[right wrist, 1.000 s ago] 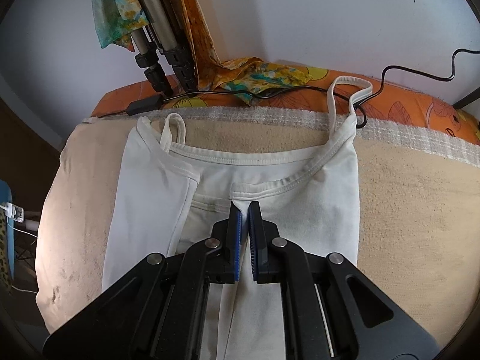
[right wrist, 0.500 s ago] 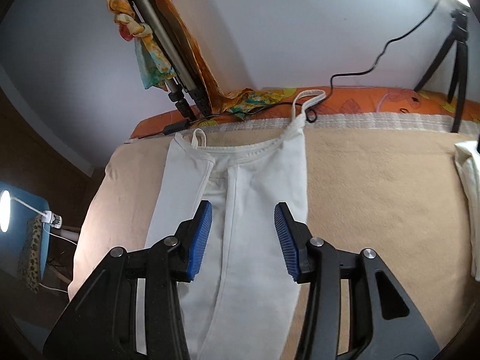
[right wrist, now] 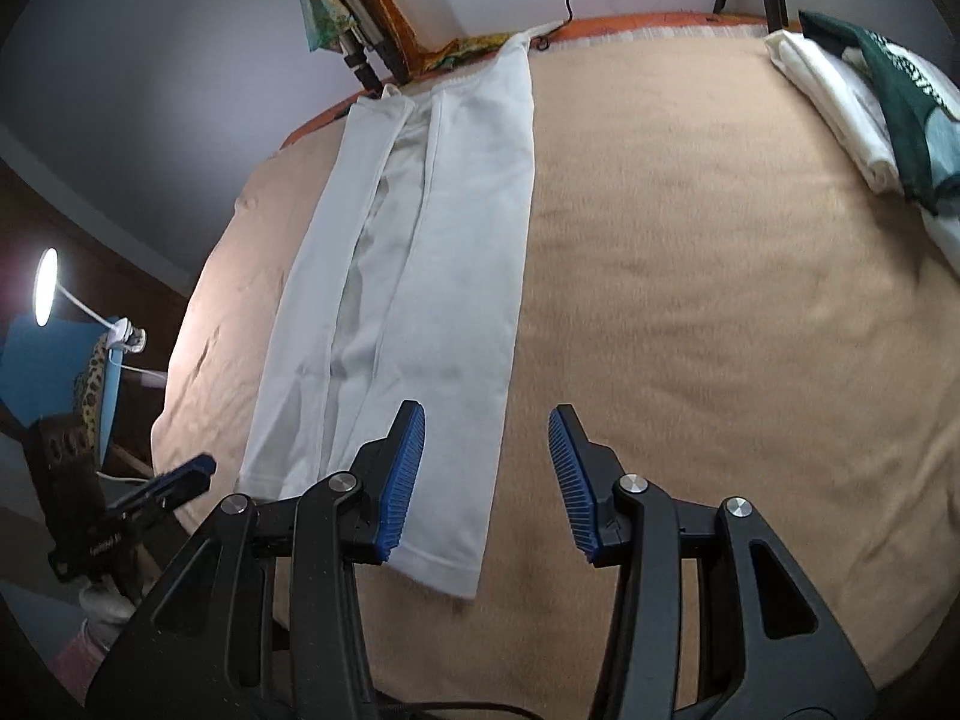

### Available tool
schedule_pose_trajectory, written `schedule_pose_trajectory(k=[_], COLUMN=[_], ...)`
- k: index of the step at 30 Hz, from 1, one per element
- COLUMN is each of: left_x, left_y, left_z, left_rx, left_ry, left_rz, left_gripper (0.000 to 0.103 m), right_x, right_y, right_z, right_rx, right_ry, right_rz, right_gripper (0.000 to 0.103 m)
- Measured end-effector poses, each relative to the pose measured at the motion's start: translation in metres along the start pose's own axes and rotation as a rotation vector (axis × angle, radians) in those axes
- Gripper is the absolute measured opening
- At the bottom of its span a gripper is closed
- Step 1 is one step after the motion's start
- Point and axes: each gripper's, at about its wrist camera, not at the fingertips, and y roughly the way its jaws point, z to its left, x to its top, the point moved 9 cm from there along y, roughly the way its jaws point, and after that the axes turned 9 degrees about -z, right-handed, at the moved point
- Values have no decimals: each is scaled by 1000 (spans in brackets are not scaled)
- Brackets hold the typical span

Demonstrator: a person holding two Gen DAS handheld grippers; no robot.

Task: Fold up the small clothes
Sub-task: 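Move both grippers to the hem of the folded strip, then grasp the hem with both grippers and fold it up toward the straps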

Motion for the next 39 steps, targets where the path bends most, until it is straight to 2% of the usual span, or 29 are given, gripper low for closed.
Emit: schedule_pose_trajectory(k=[6,10,12,14,17,19,21,24,28,32,35,39], left_x=[-14,-12,-11,-10,-9,-11,-12,-12,-8,-8,-17,-18], left_y=[22,22,23,26,29,30,31,28,16,10,24,24], left_z=[17,19,22,26,22,17,14,11,6,1,12,12], left_rx=[-72,-105,-135,-147,-129,-100,-66,-50,-74,-70,-39,-46], left_ry=[-164,-224,-285,-326,-282,-223,-162,-135,-150,-108,-125,-137], left_rz=[114,116,120,120,114,108,104,98,77,65,102,93], left_gripper=[38,36,36,31,21,9,4,2,1,1,1,1], right_x=[-45,-56,-62,-65,-63,-63,-64,-65,-57,-49,-59,-66], right_y=[2,2,6,8,10,13,17,20,9,-3,9,17], right_z=[-6,-7,-10,-11,-6,-4,-2,-1,3,-1,-8,-10], right_rx=[57,94,118,144,161,162,168,183,210,232,206,190], right_ry=[104,132,164,181,176,163,158,170,176,188,204,201], right_rz=[43,45,58,48,45,48,63,78,54,23,67,99], right_gripper=[46,46,46,46,45,36,14,7,5,5,5,5])
